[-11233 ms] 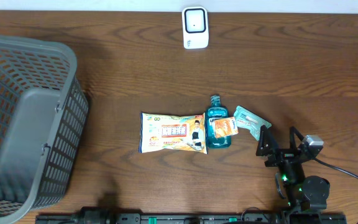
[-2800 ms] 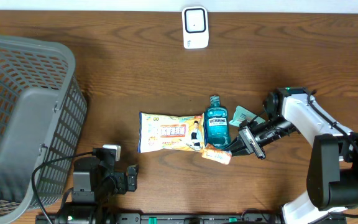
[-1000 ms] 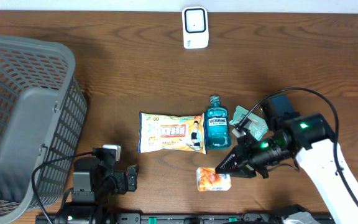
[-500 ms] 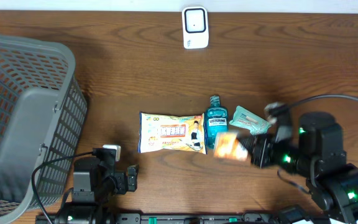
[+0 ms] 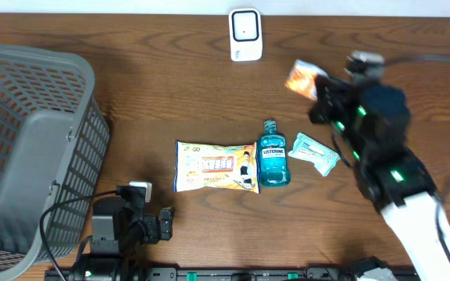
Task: Scan the item barcode
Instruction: 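Carry the Kleenex pack up to the white scanner, then hold the Kleenex pack barcode in front of the scanner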
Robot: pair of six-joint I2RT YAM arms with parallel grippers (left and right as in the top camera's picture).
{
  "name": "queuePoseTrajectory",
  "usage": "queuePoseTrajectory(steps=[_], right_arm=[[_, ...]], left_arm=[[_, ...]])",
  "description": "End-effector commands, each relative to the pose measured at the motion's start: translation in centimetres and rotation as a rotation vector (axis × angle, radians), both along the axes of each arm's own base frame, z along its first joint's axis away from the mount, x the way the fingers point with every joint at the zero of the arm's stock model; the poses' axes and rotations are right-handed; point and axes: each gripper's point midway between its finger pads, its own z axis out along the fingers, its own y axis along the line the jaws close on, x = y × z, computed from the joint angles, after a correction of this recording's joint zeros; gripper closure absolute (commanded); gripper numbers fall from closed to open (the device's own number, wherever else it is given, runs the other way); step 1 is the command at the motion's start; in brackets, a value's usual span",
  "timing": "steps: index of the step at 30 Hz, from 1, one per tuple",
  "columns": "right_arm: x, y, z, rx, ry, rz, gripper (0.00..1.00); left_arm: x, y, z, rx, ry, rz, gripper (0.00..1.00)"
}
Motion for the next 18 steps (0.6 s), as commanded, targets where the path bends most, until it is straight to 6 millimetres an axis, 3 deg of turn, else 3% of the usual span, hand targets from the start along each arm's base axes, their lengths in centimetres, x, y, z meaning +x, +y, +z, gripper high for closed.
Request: queuePoseTrajectory(steps=[1,6,10,18], right_arm=[[3.6,2.0,-2.2,-0.091,-0.039,0.075,0.99],[9.5,4.0,-3.9,-0.109,-0.191,0.086,0.99],[12.9,5.2,-5.8,-0.078,-0.305,0.077,0.99],[16.2,6.8,-7.6,0.033,-0.53,0.079,0.99]], left_arm=[[0.0,-0.1,0.2,-0.003,-0.006,-0.008,0.01],[0.0,-0.1,0.2,-0.003,-0.006,-0.008,0.01],[0.0,-0.1,0.2,-0.003,-0.006,-0.008,0.01],[0.0,-0.1,0.2,-0.003,-0.006,-0.008,0.01]])
